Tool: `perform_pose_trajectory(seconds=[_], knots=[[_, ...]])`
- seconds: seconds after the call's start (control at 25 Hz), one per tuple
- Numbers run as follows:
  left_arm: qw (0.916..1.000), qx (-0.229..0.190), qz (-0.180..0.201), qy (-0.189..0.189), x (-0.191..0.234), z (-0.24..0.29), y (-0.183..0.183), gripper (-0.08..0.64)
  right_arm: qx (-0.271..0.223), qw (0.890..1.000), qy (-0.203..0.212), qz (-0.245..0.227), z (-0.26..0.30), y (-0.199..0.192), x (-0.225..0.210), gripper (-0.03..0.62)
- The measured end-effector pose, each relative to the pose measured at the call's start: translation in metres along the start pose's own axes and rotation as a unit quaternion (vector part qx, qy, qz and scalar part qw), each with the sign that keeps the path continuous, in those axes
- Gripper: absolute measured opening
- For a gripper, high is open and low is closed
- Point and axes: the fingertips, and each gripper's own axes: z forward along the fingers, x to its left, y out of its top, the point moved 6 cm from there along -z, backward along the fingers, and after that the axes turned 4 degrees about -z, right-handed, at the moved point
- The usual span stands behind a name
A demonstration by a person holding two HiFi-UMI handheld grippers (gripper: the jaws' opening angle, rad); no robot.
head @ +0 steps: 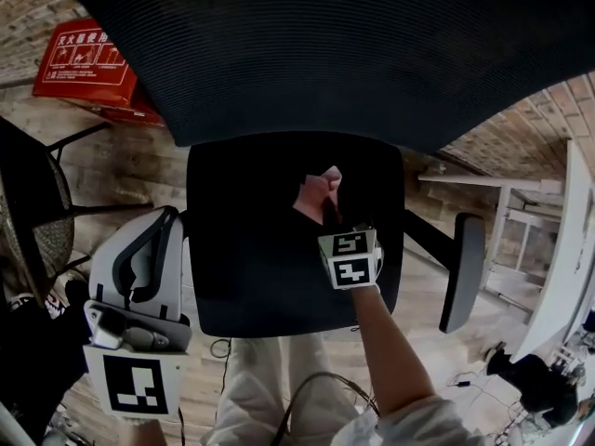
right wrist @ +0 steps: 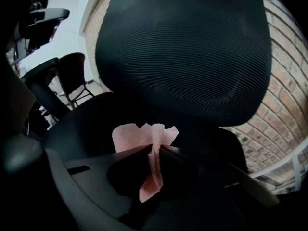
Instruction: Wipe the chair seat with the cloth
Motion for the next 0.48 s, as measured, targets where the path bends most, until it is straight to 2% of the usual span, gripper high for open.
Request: perform_pose_trajectory(seconds=[0.48], knots=[[0.9997,-0.003,-0.014,0.02,0.024,-0.023,-0.016,0.018,-0.034,0.993,0.097,-0.054,0.011,0.042,0.114,0.055]])
